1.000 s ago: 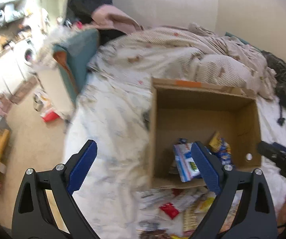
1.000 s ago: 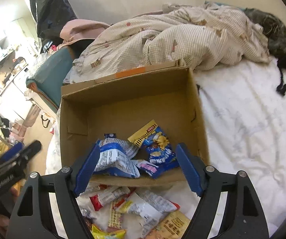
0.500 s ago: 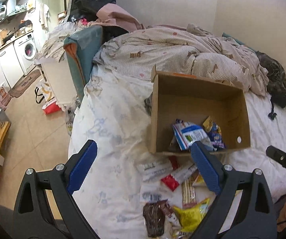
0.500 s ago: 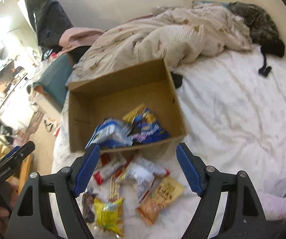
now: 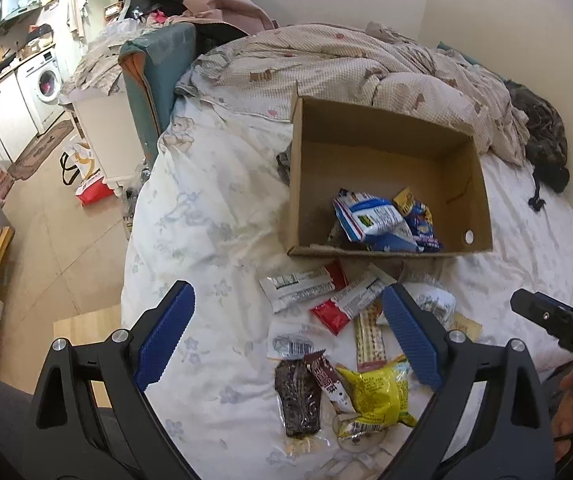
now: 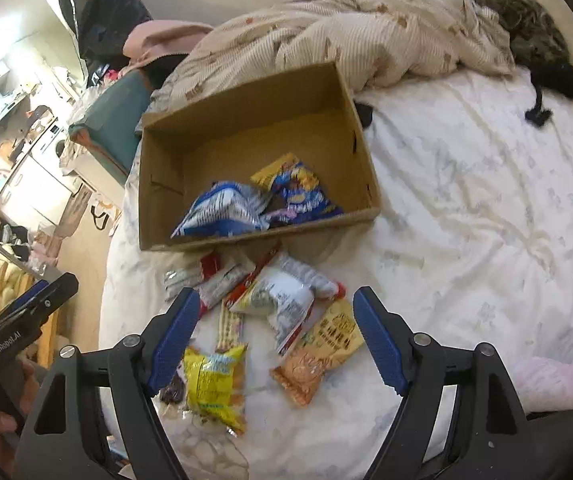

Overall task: Organize snacks
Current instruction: 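Withdraw both grippers from the box back toward the remaining snacks, then grasp the yellow chip bag with the left gripper and lift it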

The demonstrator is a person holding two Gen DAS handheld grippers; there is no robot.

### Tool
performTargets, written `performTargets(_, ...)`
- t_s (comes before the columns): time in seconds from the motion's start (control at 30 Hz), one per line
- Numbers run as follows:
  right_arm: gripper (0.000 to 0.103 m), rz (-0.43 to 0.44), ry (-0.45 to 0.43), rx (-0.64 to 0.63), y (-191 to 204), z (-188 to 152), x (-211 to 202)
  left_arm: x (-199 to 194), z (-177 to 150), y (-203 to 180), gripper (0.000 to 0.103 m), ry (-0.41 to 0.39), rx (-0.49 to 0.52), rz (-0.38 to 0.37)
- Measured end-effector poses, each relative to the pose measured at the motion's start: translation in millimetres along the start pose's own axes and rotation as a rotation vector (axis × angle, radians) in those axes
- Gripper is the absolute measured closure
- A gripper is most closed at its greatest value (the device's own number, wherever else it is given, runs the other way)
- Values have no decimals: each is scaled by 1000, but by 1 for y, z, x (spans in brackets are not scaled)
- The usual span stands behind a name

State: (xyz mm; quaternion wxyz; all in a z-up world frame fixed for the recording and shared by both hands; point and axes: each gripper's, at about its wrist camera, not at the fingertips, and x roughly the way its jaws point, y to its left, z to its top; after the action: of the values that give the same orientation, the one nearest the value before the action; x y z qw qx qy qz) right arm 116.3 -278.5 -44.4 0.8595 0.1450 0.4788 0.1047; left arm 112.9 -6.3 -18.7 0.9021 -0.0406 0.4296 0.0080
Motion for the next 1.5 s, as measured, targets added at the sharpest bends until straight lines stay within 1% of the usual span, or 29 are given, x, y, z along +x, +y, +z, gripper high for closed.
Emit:
performTargets(0.03, 22, 7, 11, 22, -4, -1, 2, 1, -2, -1, 9, 8, 1, -4)
performTargets(0.13, 22, 34, 35, 71, -13, -3, 5, 9, -6, -3, 9, 66, -18, -60)
performTargets(0.27, 22, 38, 72, 143, -29, -5, 11, 26, -20, -9, 9, 181, -23, -90)
performTargets(0.37, 22, 46, 89, 200, -38, -6, 14, 42, -37, -24, 10, 280, -17, -144)
performTargets(0.47, 21, 56, 94, 236, -43, -6, 16, 52, -49, -49, 11, 332, 16, -209)
performTargets(0.5, 21, 56, 95, 246, -44, -6, 16, 59, -53, -60, 11, 361, 37, -235)
performTargets(0.57, 22, 58, 95, 255, -46, -6, 16, 73, -60, -72, 11, 427, 37, -280)
performTargets(0.6, 22, 58, 99, 259, -47, -6, 16, 79, -63, -76, 12, 443, 43, -279)
performTargets(0.63, 21, 59, 99, 264, -49, -7, 16, 85, -67, -81, 15, 457, 59, -247)
performTargets(0.67, 21, 59, 101, 273, -51, -7, 16, 90, -71, -84, 19, 466, 73, -223)
performTargets(0.7, 21, 60, 103, 279, -52, -8, 16, 94, -75, -86, 22, 476, 83, -212)
performTargets(0.77, 22, 63, 109, 294, -55, -8, 17, 101, -82, -92, 35, 513, 93, -217)
performTargets(0.8, 21, 64, 111, 298, -55, -8, 17, 103, -85, -94, 38, 521, 107, -213)
performTargets(0.83, 21, 65, 112, 300, -56, -8, 17, 102, -87, -98, 46, 512, 132, -201)
performTargets(0.87, 21, 66, 113, 299, -56, -7, 18, 101, -88, -100, 58, 505, 155, -188)
performTargets(0.9, 21, 66, 114, 297, -55, -7, 19, 101, -89, -102, 58, 503, 178, -178)
performTargets(0.97, 22, 65, 118, 290, -53, -7, 20, 96, -88, -102, 69, 492, 183, -186)
performTargets(1.03, 22, 66, 122, 284, -52, -7, 22, 87, -83, -99, 71, 476, 183, -209)
performTargets(1.1, 22, 69, 123, 282, -50, -7, 23, 71, -72, -95, 71, 434, 177, -236)
performTargets(1.17, 21, 71, 119, 277, -49, -7, 22, 56, -63, -92, 71, 395, 177, -240)
performTargets(1.27, 21, 71, 121, 267, -46, -8, 22, 36, -46, -85, 71, 343, 176, -220)
performTargets(1.37, 22, 66, 126, 262, -45, -8, 24, 22, -28, -73, 71, 322, 162, -209)
performTargets(1.5, 21, 55, 126, 277, -48, -8, 24, 11, -4, -48, 71, 282, 175, -150)
